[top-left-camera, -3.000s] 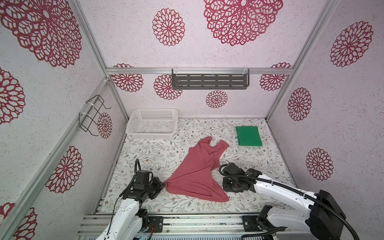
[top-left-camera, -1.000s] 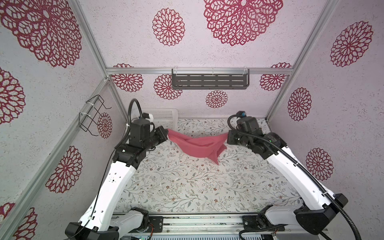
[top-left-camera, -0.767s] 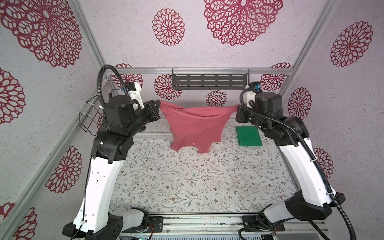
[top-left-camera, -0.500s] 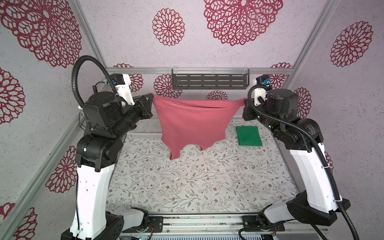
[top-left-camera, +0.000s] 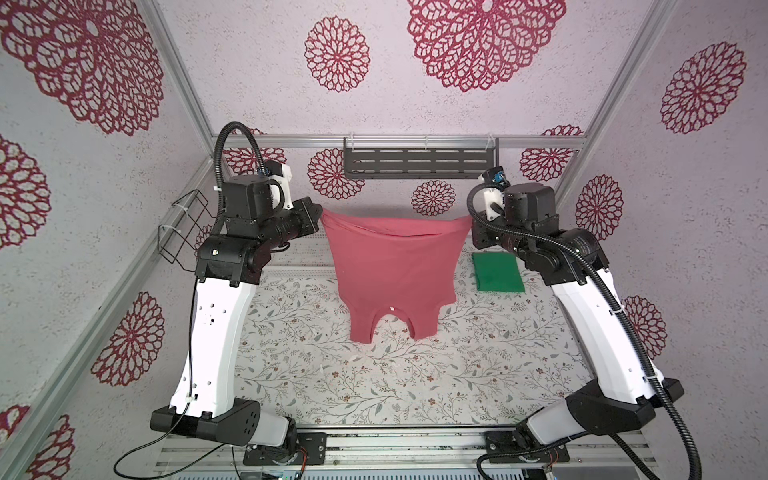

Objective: Fold and stack the tank tops
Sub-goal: 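Lift the tank top high by its hem with both grippers, then swing the tank top down and lay it flat with both grippers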

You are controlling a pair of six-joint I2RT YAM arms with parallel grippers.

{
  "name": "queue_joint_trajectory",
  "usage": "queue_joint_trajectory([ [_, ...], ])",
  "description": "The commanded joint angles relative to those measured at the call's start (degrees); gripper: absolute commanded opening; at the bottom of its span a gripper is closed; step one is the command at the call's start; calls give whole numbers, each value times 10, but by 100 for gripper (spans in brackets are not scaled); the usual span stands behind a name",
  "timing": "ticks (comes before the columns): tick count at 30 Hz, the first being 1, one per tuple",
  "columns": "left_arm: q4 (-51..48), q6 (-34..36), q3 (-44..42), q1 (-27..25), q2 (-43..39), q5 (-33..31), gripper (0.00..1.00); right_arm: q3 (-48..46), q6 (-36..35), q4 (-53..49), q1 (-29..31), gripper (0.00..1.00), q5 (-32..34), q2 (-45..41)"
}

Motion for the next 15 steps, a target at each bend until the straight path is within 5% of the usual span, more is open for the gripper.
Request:
queue_joint_trajectory([
  [1,56,1,23,17,64,17,0,-30,-55,95,-38,0,-12,8],
  [6,119,-8,105,34,184,-6,0,0,-49,194,-128,0,-117,95],
  [11,119,10,379,38,401,-12,0,68,-79,338,-195,0,-173,197],
  [13,136,11,482,44,465,5,0,174,-60,330,-226,0,-225,264],
  [15,203,4,453,48,461,19,0,262,-47,321,-245,0,-261,308],
])
